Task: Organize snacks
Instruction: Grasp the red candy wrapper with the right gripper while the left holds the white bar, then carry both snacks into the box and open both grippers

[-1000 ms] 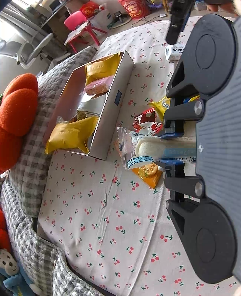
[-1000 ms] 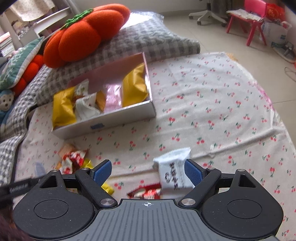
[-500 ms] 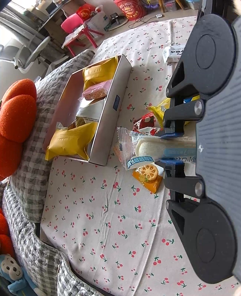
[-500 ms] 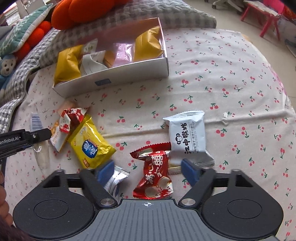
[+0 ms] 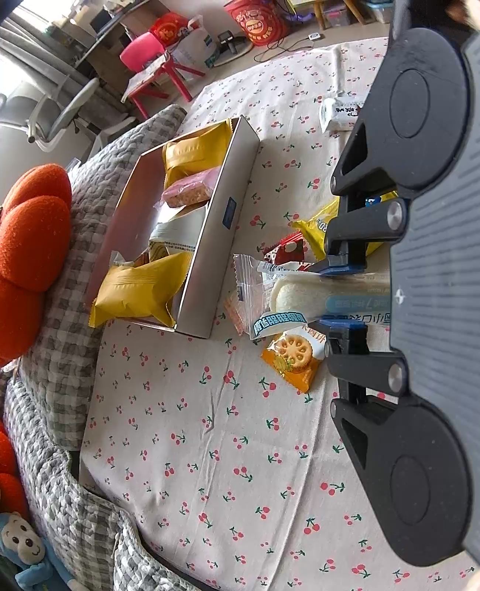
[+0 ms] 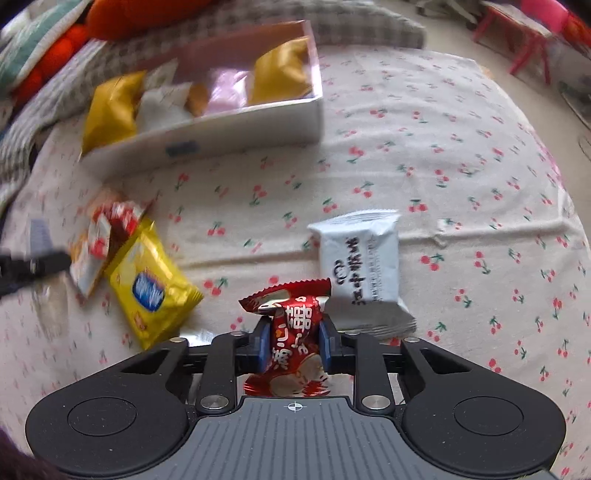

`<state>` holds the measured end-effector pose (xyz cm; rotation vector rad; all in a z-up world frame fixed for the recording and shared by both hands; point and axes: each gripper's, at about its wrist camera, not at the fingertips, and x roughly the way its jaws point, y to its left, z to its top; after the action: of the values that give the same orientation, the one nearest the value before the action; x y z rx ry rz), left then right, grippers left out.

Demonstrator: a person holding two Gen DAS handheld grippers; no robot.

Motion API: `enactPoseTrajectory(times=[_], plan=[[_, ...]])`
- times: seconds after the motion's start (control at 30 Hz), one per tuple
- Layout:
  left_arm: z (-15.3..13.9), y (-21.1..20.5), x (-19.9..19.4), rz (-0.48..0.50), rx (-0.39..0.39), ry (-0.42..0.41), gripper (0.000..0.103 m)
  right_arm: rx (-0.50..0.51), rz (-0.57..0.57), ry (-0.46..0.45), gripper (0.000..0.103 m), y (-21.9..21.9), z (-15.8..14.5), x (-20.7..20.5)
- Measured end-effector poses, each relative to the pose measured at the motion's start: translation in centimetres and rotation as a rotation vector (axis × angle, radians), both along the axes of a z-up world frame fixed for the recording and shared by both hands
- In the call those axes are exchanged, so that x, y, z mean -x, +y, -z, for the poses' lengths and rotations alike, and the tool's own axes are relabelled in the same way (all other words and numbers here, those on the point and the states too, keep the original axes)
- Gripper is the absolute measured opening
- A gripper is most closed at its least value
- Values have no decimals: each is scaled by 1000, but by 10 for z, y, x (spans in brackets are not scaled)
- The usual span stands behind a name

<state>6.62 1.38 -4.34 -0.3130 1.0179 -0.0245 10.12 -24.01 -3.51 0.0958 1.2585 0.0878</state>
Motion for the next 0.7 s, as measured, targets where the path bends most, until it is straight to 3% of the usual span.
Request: enactPoseTrajectory(times=[0.1, 0.7], plan=[[-1, 1, 0, 0, 6, -3, 20, -66, 37, -37, 24, -9, -9, -1], [-10, -2, -4, -16, 16, -53, 20, -143, 89, -165, 24, -14, -33, -9]])
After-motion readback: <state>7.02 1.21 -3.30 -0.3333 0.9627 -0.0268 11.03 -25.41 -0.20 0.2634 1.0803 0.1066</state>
